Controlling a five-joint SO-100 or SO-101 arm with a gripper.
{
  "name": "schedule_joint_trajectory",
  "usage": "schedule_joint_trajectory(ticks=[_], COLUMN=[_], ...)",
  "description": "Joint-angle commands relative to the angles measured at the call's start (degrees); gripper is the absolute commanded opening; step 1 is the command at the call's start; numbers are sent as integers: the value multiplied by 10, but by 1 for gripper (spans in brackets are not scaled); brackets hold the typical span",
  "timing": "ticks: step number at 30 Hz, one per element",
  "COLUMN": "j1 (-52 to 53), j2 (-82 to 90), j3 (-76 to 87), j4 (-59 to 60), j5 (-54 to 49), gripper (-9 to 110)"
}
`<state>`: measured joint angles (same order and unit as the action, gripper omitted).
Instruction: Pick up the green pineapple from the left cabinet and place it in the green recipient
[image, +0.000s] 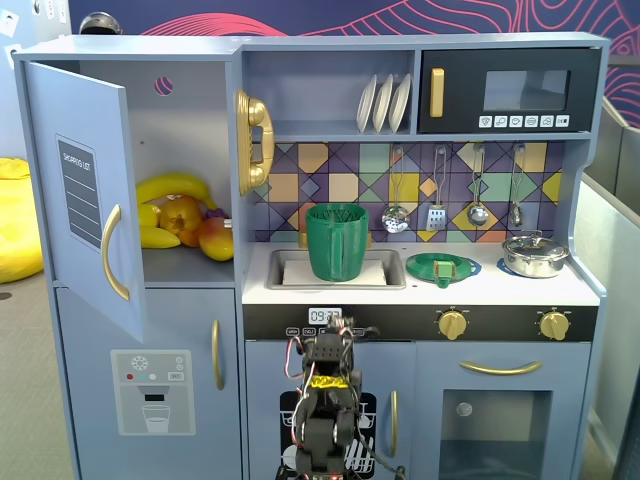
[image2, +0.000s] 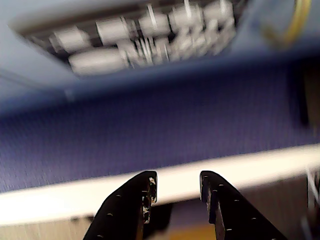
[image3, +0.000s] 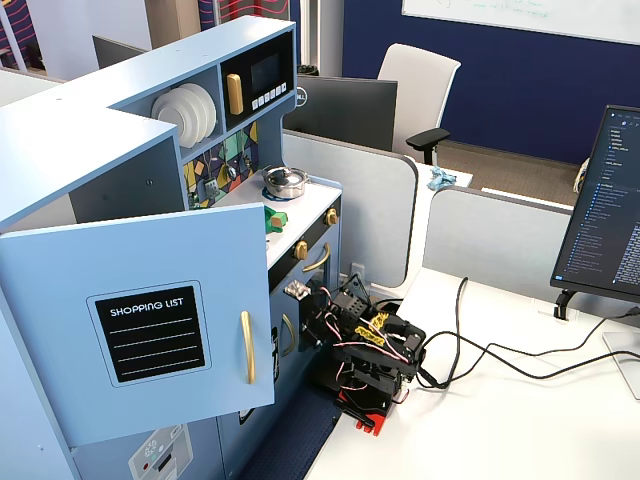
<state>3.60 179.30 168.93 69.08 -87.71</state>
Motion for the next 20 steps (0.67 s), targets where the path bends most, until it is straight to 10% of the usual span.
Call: schedule_joint_trajectory(ticks=[1,20], j1=[10,-17], j2=[27,28], j3=[28,28], j4=[42,185], j5=[1,25], gripper=[0,7])
